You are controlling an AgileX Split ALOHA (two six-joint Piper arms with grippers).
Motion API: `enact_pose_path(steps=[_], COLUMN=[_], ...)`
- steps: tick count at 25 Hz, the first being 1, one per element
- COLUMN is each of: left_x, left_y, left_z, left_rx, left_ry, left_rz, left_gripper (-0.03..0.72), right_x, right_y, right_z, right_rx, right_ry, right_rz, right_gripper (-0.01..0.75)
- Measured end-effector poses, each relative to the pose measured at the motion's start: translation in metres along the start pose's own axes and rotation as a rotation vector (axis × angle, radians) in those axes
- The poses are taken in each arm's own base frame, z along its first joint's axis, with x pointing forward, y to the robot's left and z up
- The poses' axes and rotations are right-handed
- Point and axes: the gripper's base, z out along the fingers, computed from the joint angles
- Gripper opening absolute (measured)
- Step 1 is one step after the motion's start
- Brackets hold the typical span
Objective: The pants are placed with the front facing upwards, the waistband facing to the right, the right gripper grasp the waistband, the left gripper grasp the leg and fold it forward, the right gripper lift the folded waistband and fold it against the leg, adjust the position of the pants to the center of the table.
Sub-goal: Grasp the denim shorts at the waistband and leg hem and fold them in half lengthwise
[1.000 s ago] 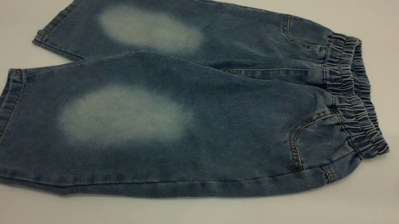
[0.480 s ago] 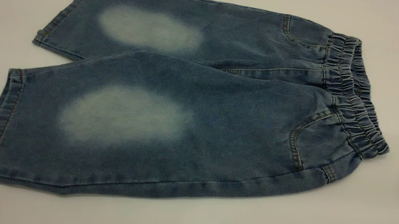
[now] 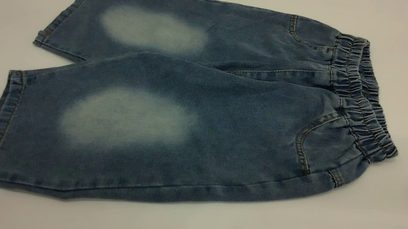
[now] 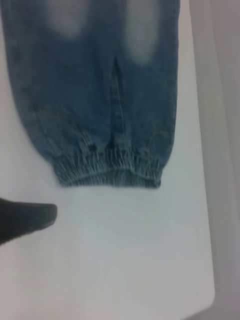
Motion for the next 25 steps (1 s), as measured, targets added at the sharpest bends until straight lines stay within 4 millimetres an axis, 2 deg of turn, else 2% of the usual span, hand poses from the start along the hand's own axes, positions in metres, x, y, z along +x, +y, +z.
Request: enact_pose_path(steps=[4, 6, 10, 13, 15, 22, 25], left_x=[-0.017, -0.031, -0.064, -0.086, -0.094, -0.104, -0.104], left_y=[-0.002, -0.002, -0.004, -0.008, -0.010, -0.014, -0.014], left_z=[-0.007, -0.007, 0.007, 0.028, 0.052, 0.125, 0.148], left_rx=[0.033, 0.050, 0.111, 0.185, 0.230, 0.352, 0.364], left_ry=[0.011, 0.023, 0.066, 0.131, 0.178, 0.300, 0.308], left_rz=[-0.005, 0.002, 0.040, 0.079, 0.114, 0.229, 0.270], left_gripper=[0.258, 0.258, 0.258, 0.258, 0.258, 0.258, 0.258], right_x=[-0.002, -0.010, -0.028, -0.040, -0.048, -0.072, -0.075], right_y=[0.009, 0.014, 0.025, 0.028, 0.027, 0.020, 0.016], right_z=[-0.011, -0.013, -0.006, 0.013, 0.029, 0.097, 0.134], right_rx=[-0.074, -0.119, -0.214, -0.240, -0.226, -0.172, -0.147], right_ry=[0.054, 0.107, 0.178, 0.249, 0.279, 0.364, 0.423], right_rz=[0.028, 0.050, 0.077, 0.067, 0.050, 0.028, 0.057], right_gripper=[0.371, 0.371, 0.371, 0.371, 0.371, 0.371, 0.371])
